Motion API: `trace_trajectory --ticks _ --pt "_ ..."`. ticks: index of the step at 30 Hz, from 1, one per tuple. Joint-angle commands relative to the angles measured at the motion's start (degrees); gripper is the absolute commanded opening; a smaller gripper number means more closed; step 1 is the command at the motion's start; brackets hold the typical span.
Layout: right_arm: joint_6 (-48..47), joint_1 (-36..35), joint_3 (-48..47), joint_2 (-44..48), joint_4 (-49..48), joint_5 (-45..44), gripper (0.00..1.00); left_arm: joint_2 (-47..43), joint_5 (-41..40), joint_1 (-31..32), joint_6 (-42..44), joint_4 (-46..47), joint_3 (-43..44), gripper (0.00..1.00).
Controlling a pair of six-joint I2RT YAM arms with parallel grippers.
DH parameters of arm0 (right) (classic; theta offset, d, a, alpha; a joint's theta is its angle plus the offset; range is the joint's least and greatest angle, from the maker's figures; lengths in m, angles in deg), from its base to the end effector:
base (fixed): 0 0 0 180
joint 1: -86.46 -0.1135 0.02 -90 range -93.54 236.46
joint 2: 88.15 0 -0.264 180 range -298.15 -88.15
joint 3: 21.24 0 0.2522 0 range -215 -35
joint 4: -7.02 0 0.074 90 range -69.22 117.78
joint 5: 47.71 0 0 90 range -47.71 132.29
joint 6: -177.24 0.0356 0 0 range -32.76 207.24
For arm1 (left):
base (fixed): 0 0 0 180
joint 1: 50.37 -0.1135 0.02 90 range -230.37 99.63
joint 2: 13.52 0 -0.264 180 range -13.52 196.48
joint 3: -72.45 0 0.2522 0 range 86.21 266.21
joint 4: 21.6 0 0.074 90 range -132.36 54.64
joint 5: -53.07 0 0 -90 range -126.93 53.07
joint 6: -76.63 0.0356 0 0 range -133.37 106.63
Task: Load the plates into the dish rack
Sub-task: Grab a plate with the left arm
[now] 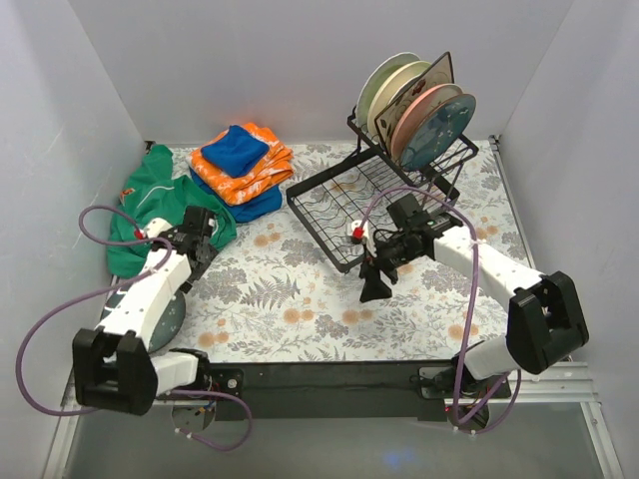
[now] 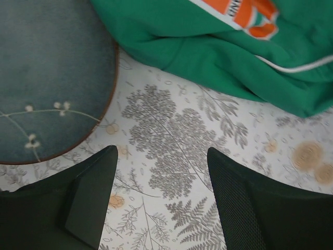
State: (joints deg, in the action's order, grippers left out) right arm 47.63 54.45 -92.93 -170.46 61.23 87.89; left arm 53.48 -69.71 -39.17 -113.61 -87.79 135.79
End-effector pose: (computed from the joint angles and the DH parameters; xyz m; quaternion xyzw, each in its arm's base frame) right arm 0.2194 0.1671 0.2391 -0.5949 0.6802 0.3641 0.2255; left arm 0.2042 -0.0208 0.2428 -0.6975 0.6389 0.0178 0.3241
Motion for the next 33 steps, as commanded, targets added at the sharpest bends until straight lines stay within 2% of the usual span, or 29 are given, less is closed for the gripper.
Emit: trace_trajectory --ticks 1,7,17,23,27,33 --pt "-1.25 4.41 0.80 2.14 0.25 2.12 0.79 5.85 2.63 -5.13 0.06 -6.19 3.15 0.68" --pt "-1.52 6.43 1.24 3.99 0.16 3.53 0.79 12.08 3.42 -10.58 3.21 -4.44 3.94 0.68" --pt "-1.78 6.96 1.42 3.99 0.07 2.82 0.79 24.83 -3.25 -13.75 4.80 -8.74 8.42 0.67" --pt "-1.78 7.31 1.42 4.26 0.16 2.91 0.80 29.50 -8.53 -14.80 6.38 -11.21 10.36 0.65" --pt "-1.87 7.31 1.42 4.52 -0.02 2.56 0.80 32.57 -9.50 -16.03 8.05 -10.51 10.27 0.58" --pt "-2.04 8.19 1.51 5.13 0.07 2.56 0.80 37.05 -9.94 -17.27 9.90 -9.28 10.36 0.54"
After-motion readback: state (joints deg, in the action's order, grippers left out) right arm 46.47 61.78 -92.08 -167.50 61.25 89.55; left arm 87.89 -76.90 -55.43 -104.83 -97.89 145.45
